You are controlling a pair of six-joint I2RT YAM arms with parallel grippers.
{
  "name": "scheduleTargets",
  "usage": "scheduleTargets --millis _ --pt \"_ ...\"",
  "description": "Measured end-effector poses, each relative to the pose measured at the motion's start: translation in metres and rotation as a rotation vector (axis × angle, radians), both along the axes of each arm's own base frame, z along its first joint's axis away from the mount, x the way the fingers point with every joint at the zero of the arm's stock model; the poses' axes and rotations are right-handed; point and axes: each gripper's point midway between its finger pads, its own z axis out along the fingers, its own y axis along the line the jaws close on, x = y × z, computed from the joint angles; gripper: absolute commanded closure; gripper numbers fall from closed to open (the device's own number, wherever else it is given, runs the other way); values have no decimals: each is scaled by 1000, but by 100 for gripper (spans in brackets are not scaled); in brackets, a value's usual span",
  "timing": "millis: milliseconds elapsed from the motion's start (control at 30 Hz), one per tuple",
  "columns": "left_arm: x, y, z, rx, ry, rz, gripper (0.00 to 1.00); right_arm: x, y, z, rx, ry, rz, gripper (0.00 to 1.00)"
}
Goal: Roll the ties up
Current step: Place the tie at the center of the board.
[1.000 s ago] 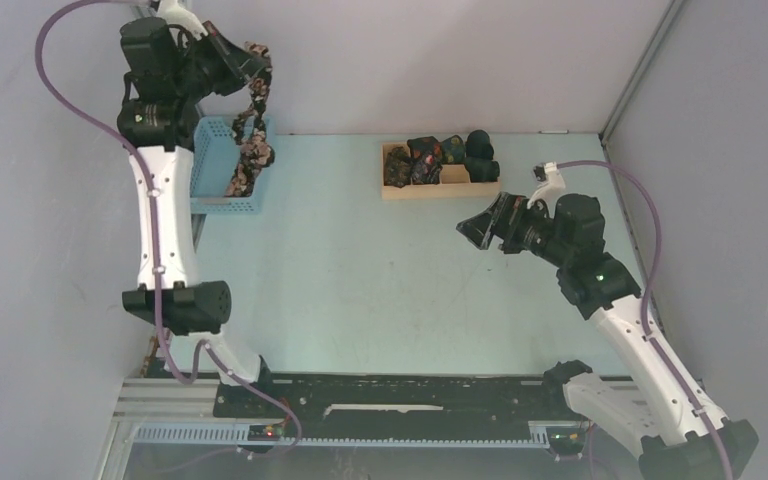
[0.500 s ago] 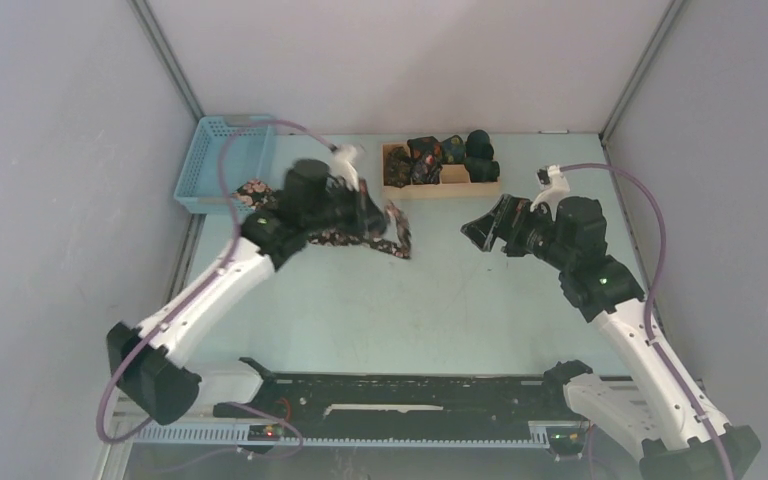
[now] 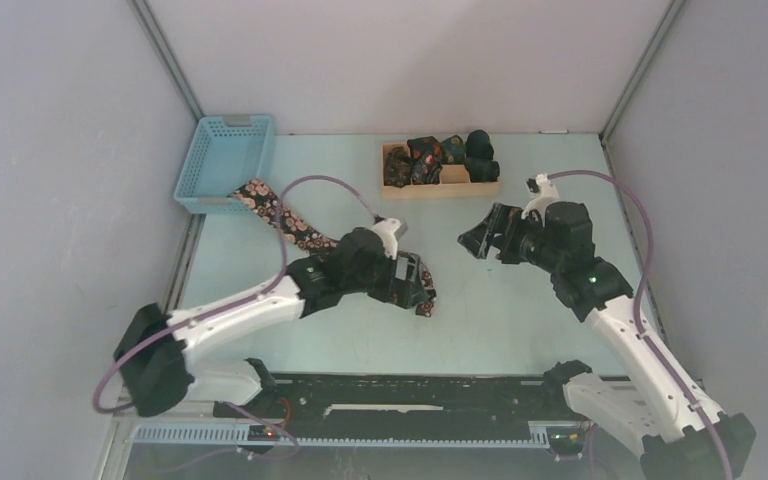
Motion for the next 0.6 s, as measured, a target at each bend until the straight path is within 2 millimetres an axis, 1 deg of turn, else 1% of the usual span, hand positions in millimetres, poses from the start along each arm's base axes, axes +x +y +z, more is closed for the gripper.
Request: scheduleTargets --millis 67,167,200,267,333,367,400,467,533,600 --pt "7 18 19 -8 -75 71 0 2 5 -5 -10 7 16 0" --pt "19 53 58 -28 -199 213 0 8 18 -18 -30 27 57 0" --pt "24 68 71 -32 -233 270 0 11 24 -24 -34 39 73 0" --pt "36 102 87 -29 -277 398 0 16 40 -38 -45 62 118 0" --pt "52 140 89 5 -287 549 0 17 60 -58 -71 107 179 0" --pt "61 161 85 34 -276 635 0 17 69 -67 -85 129 208 0" --pt "67 178 81 64 -269 699 1 18 79 -75 -101 150 238 0" --pt "80 213 66 163 -231 835 2 22 98 -85 -124 167 290 0" --pt "87 234 57 258 -185 908 2 30 119 -87 -137 156 350 0" --pt "97 243 49 337 -148 941 1 44 144 -84 -132 127 418 0"
